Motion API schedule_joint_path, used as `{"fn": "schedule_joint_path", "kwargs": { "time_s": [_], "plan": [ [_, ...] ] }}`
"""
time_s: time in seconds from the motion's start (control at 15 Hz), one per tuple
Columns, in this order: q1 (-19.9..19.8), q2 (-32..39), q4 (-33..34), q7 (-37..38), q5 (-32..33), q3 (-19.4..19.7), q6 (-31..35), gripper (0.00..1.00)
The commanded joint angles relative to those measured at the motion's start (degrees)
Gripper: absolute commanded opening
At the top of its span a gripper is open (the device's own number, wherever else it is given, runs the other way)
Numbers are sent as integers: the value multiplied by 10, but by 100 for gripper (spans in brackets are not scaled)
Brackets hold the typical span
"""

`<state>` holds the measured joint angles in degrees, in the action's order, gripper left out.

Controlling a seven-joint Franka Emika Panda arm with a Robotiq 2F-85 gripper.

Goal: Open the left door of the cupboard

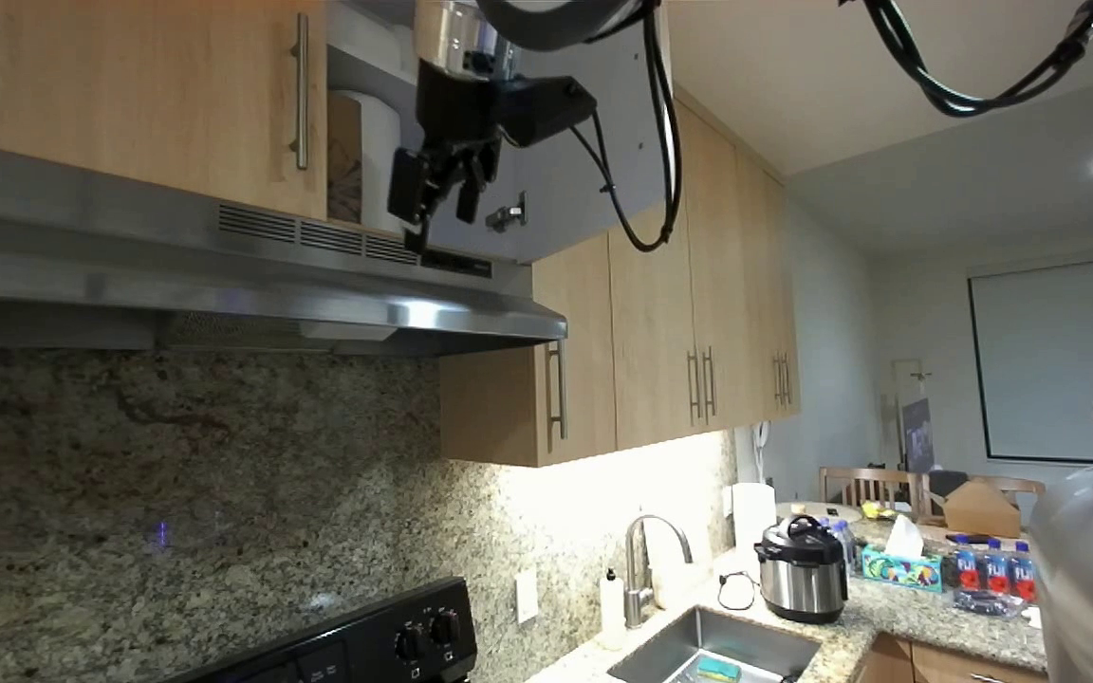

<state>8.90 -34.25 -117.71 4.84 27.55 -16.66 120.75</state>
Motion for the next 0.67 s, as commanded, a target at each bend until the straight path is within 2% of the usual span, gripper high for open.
{"fn": "schedule_joint_path", "kwargs": {
  "time_s": [0.0,0.27,0.33,0.47,0.6],
  "plan": [
    [-26,-3,-1,64,32,-32,103,100],
    [-60,-37,-43,124,53,-40,254,100],
    [-49,-6,-4,85,20,-46,198,100],
    [-63,-18,-18,92,21,-46,234,100],
    [-66,-25,-25,92,21,-46,238,100]
  ]
}}
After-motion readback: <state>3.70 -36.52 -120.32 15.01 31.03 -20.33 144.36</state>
